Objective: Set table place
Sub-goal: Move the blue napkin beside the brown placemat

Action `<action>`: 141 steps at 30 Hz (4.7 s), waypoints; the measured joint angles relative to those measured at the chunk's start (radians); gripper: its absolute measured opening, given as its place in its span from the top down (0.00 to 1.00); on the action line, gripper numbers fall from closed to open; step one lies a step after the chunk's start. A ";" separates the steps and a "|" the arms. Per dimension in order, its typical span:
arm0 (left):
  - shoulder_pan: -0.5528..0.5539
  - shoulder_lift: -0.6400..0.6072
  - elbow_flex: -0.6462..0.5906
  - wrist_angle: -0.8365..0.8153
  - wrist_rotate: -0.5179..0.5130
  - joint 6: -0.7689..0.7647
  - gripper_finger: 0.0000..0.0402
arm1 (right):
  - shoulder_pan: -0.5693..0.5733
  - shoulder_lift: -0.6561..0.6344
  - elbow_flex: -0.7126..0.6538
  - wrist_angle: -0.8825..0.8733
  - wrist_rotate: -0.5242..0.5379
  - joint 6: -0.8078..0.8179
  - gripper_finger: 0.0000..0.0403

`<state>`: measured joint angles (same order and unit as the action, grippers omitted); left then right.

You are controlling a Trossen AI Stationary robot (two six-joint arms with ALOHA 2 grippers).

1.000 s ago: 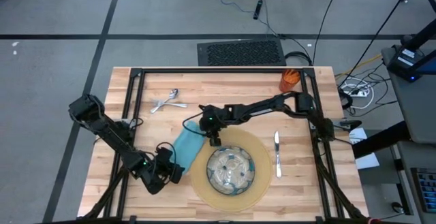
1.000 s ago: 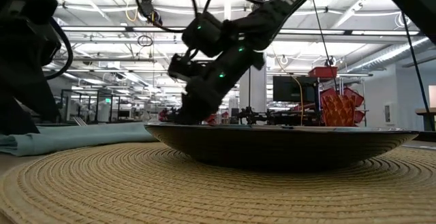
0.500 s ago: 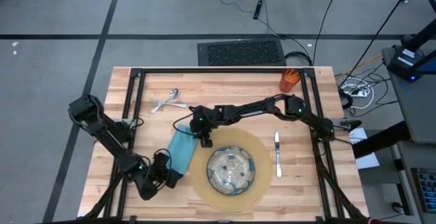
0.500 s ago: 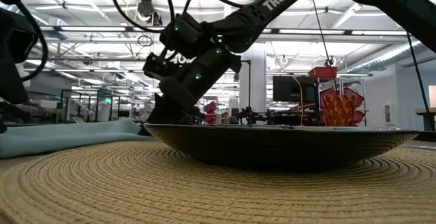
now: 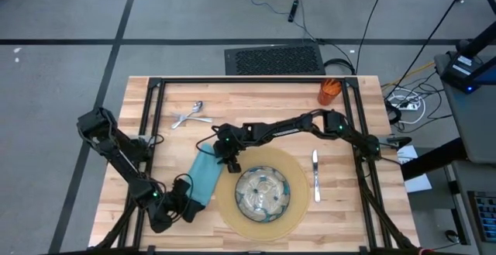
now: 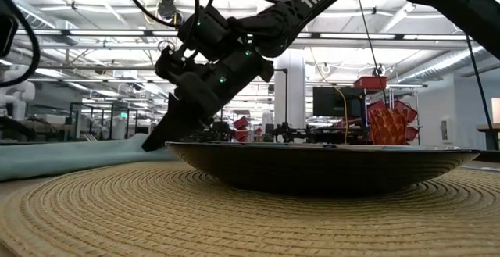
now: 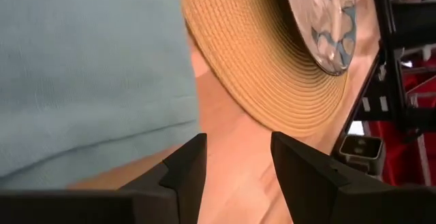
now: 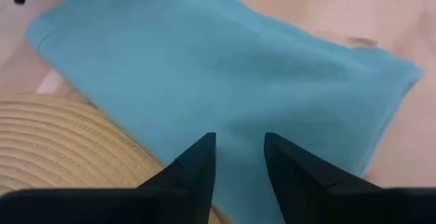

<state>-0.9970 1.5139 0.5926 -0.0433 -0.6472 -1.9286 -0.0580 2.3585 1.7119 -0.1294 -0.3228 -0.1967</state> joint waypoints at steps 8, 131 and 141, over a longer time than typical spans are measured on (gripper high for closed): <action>0.023 -0.095 0.000 -0.259 -0.018 0.090 0.63 | 0.020 -0.004 0.000 -0.072 0.007 0.036 0.71; 0.253 -0.045 0.170 -0.525 0.242 0.452 0.63 | 0.085 -0.122 -0.005 -0.321 0.139 0.033 0.71; 0.219 -0.049 0.192 -0.624 0.241 0.438 0.63 | 0.082 -0.099 -0.006 -0.272 0.138 0.039 0.71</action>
<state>-0.7784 1.4651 0.7850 -0.6678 -0.4062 -1.4901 0.0242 2.2590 1.7060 -0.4017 -0.1848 -0.1581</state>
